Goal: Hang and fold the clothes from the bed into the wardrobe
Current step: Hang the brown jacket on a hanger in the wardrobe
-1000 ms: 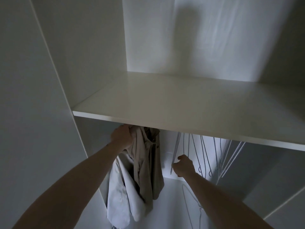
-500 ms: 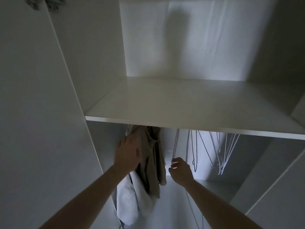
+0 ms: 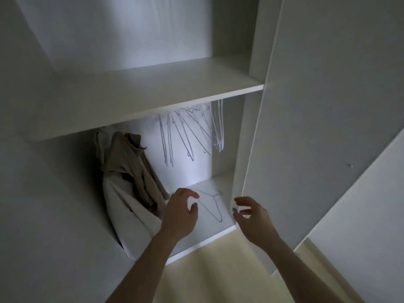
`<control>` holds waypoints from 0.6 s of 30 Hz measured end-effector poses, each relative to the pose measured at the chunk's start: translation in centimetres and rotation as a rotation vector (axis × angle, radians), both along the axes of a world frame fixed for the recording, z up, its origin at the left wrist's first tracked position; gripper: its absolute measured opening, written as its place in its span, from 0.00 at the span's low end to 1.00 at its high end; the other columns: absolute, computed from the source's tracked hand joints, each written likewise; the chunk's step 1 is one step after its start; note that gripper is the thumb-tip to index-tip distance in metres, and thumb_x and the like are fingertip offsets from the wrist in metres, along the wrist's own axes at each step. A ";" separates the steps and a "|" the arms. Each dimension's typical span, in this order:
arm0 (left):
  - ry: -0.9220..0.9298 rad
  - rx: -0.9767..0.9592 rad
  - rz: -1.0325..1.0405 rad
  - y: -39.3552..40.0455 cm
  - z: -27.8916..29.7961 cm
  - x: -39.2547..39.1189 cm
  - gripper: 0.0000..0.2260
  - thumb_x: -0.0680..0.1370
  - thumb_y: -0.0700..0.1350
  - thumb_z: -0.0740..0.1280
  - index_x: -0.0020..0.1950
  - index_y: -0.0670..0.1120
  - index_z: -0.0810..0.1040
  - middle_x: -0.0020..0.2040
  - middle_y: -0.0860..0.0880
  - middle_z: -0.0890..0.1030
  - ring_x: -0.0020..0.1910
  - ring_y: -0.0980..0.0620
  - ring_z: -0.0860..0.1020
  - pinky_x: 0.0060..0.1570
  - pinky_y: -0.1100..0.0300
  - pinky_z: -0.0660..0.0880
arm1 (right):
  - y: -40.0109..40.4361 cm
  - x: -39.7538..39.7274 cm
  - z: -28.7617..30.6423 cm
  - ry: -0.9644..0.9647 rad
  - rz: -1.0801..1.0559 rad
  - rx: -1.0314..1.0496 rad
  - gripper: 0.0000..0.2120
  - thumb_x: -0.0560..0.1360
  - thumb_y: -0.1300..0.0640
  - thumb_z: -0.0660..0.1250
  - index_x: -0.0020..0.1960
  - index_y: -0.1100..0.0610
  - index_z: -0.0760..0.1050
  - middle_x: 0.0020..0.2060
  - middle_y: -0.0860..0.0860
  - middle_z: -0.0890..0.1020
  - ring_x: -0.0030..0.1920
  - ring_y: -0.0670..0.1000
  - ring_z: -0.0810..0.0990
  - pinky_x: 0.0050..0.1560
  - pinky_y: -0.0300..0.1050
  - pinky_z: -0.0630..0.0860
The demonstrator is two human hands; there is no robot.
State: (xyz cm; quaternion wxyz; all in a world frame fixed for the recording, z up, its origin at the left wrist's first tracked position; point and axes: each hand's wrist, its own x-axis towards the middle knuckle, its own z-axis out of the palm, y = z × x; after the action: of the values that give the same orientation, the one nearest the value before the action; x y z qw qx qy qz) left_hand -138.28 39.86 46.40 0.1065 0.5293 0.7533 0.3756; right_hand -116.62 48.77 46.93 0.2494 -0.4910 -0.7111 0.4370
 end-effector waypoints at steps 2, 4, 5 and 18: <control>0.015 -0.027 -0.084 -0.5 0.4 2.6 0.10 0.79 0.40 0.69 0.56 0.53 0.79 0.55 0.59 0.76 0.58 0.55 0.77 0.62 0.57 0.75 | -1.7 3.6 0.5 -0.012 -0.043 -0.012 0.16 0.78 0.58 0.72 0.63 0.47 0.78 0.57 0.41 0.81 0.51 0.42 0.81 0.47 0.31 0.75; 0.045 -0.045 -0.165 -1.1 0.9 6.3 0.09 0.79 0.41 0.69 0.56 0.53 0.79 0.56 0.59 0.77 0.59 0.55 0.77 0.61 0.59 0.74 | -4.4 8.5 1.0 0.004 -0.113 -0.042 0.16 0.78 0.57 0.71 0.64 0.46 0.77 0.58 0.38 0.80 0.52 0.40 0.81 0.45 0.28 0.74; 0.050 -0.052 -0.201 -1.6 1.2 8.0 0.09 0.79 0.41 0.69 0.56 0.53 0.79 0.56 0.59 0.77 0.59 0.55 0.76 0.60 0.60 0.74 | -5.8 10.6 1.1 0.009 -0.139 -0.050 0.16 0.78 0.56 0.71 0.64 0.45 0.77 0.59 0.36 0.79 0.54 0.40 0.81 0.47 0.30 0.75; 0.040 -0.145 -0.945 -11.4 1.3 50.3 0.10 0.78 0.45 0.71 0.57 0.57 0.79 0.58 0.61 0.77 0.59 0.61 0.75 0.56 0.63 0.72 | -31.0 51.2 0.7 -0.046 -0.748 -0.101 0.19 0.77 0.53 0.71 0.67 0.42 0.76 0.60 0.38 0.79 0.57 0.38 0.78 0.60 0.41 0.77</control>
State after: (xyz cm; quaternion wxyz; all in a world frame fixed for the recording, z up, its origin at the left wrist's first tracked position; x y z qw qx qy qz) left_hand -87.94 28.49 47.69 0.2877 0.8123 0.4562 0.2221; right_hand -65.37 17.81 47.66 0.3511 -0.7381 -0.4657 0.3392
